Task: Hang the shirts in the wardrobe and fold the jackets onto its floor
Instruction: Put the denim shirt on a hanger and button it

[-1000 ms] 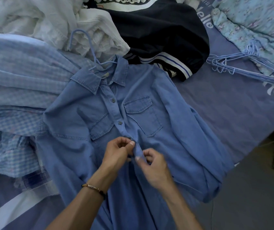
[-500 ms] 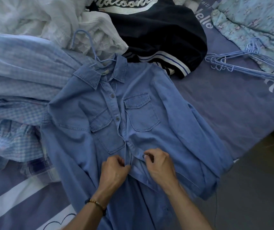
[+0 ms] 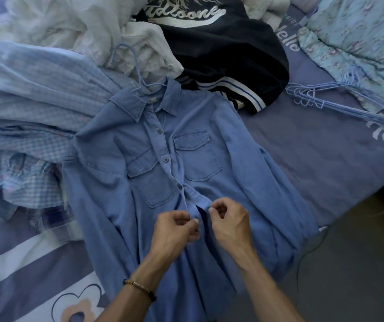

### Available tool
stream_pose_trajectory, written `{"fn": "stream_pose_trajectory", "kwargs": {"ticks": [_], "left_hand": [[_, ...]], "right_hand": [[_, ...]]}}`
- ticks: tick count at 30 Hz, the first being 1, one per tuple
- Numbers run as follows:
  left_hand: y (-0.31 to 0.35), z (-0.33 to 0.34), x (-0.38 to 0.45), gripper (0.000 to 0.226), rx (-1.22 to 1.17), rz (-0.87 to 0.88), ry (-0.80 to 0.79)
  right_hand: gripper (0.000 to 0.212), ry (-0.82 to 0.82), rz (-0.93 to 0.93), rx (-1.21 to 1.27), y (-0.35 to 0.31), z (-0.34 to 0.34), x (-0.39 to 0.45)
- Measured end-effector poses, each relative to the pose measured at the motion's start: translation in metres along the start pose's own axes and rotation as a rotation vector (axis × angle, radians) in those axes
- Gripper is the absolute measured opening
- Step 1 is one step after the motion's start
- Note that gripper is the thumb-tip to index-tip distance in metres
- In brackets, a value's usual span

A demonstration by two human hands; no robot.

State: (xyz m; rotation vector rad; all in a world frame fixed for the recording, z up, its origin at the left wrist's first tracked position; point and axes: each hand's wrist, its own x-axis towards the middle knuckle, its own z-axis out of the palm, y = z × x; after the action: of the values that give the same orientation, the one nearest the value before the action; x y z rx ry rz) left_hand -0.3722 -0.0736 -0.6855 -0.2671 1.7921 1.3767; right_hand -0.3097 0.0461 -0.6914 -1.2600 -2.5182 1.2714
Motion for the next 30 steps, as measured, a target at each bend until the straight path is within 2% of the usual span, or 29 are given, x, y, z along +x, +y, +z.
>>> {"fn": "stream_pose_trajectory", "kwargs": {"ticks": [4,11,14,16,19,22,25,30], "left_hand": [[0.014,0.022,-0.010,0.024,-0.062,0.014,-0.046],[0.012,0.028,-0.015,0.012,-0.046,0.040,-0.027],[0.012,0.025,-0.017,0.019,-0.086,0.032,-0.059],[0.012,0.023,-0.017,0.022,-0.104,0.033,-0.090],[0.012,0.024,-0.016,0.008,-0.110,0.027,-0.087],[0.014,0.026,-0.013,0.003,-0.131,0.001,0.009],[0.016,0.030,-0.012,0.005,-0.097,-0.003,-0.012],[0.017,0.029,-0.012,0.005,-0.150,-0.002,-0.050]], "right_hand": [[0.010,0.034,-0.064,0.046,-0.007,-0.017,-0.012],[0.013,0.016,-0.023,0.159,-0.007,-0.023,-0.022],[0.014,0.010,-0.011,0.191,-0.006,-0.023,-0.022],[0.015,0.007,-0.021,0.190,-0.004,-0.023,-0.021],[0.012,0.017,-0.084,0.140,-0.002,-0.022,-0.022],[0.011,0.137,-0.201,0.000,0.001,-0.019,-0.021],[0.012,0.223,-0.229,-0.063,0.003,-0.016,-0.016],[0.009,0.147,-0.169,0.040,0.001,-0.015,-0.020]]}}
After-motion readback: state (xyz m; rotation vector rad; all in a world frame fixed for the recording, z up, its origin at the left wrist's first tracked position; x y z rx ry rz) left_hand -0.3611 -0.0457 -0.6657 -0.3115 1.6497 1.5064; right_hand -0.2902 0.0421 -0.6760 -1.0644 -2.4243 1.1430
